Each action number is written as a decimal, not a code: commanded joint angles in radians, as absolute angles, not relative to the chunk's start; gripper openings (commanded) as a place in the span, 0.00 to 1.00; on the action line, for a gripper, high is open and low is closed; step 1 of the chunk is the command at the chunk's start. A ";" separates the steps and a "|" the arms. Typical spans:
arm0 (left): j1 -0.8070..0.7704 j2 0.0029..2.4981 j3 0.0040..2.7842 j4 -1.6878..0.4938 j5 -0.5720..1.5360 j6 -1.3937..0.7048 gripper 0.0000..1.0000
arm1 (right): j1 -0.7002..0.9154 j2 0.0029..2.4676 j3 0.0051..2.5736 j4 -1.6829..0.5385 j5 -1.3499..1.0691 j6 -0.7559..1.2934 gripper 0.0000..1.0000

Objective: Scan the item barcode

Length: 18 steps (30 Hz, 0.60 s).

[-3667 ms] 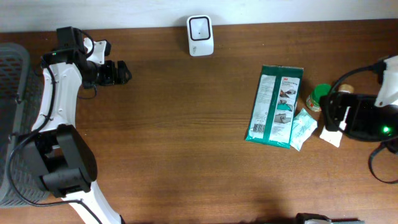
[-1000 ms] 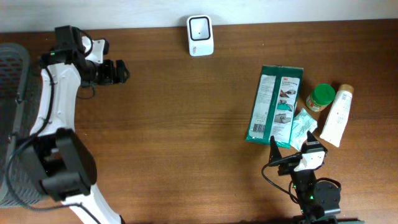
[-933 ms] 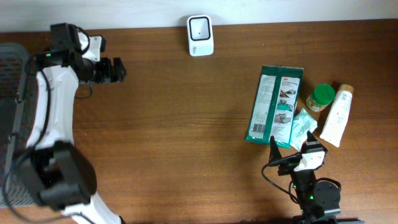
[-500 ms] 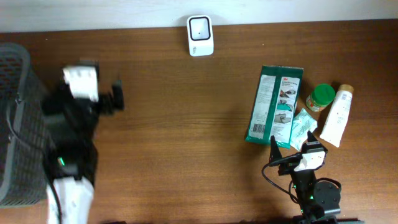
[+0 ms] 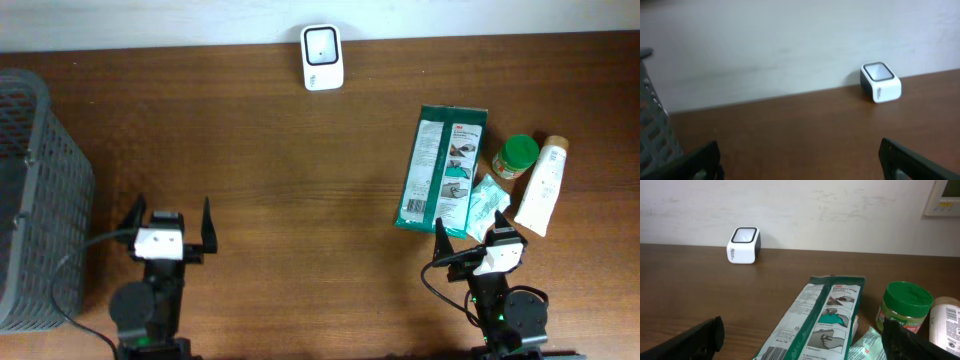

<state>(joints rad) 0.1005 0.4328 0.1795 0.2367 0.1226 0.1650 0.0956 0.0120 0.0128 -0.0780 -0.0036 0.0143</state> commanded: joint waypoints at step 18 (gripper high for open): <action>0.057 0.005 0.009 -0.075 0.085 0.395 0.99 | 0.104 0.003 0.006 -0.082 0.005 0.007 0.98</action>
